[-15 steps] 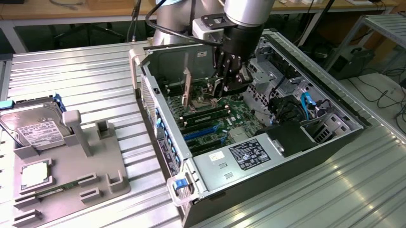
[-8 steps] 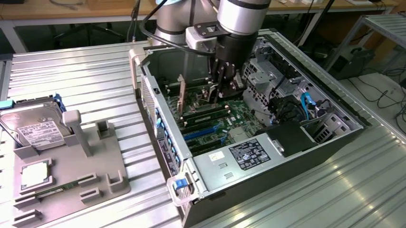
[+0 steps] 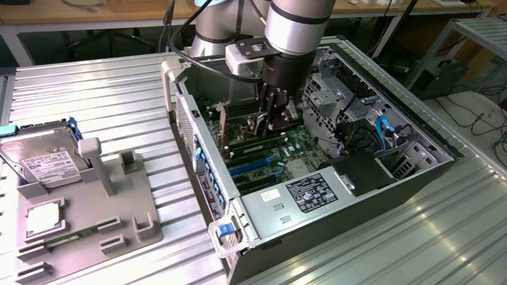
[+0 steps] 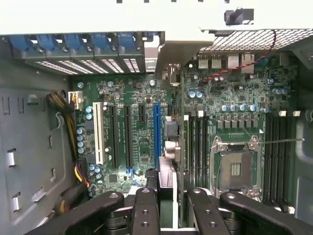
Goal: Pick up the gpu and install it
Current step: 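Insert the gpu into the slot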
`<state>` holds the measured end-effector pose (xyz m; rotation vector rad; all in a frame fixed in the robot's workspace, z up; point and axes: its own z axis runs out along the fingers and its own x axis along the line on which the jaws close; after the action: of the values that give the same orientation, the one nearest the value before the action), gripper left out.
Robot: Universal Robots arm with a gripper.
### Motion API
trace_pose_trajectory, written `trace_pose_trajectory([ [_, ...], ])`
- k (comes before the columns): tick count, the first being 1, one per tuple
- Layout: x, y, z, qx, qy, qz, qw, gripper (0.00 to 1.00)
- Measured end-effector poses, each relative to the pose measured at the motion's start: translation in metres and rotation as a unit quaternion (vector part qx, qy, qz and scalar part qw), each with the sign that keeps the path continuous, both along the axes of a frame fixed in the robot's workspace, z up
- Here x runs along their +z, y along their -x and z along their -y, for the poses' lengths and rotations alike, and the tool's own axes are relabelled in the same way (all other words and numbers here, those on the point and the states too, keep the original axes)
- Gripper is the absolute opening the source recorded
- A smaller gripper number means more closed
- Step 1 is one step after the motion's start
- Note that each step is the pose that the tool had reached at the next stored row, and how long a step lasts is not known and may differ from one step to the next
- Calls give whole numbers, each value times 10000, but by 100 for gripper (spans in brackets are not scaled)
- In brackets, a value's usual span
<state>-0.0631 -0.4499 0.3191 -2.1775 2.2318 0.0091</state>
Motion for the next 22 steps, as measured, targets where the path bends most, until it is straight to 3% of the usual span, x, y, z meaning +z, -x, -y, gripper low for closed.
trace_pose_trajectory([
  [9,-133,43,18,-1,-7,0,10000,28],
  [17,-257,43,93,-1,-8,0,10000,28],
  [22,-305,44,99,-1,-7,0,10000,28],
])
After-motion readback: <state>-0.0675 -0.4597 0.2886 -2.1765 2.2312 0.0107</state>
